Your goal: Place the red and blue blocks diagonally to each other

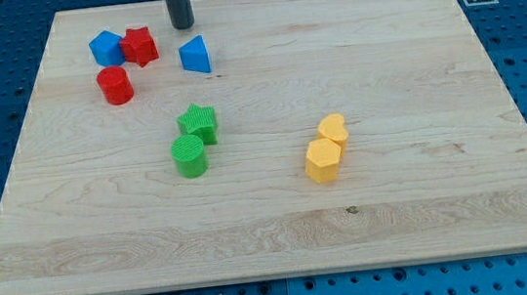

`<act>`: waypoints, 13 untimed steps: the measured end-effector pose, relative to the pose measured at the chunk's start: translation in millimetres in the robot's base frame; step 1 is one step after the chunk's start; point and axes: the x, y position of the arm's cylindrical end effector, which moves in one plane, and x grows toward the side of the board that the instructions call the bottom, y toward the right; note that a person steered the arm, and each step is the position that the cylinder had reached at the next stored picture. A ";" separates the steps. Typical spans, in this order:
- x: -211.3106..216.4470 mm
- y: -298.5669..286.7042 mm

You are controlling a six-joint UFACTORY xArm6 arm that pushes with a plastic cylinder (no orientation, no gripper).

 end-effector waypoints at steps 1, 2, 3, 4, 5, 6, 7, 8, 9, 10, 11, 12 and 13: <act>9.6 -29.4; 18.3 -51.6; 19.9 -47.2; 20.7 -44.9; 33.4 -44.3; 49.5 -44.3; 78.7 -45.6; 92.7 -45.7; 92.8 -47.1; 92.8 -61.2; 92.8 -86.6; 82.4 -116.7; 48.6 -120.6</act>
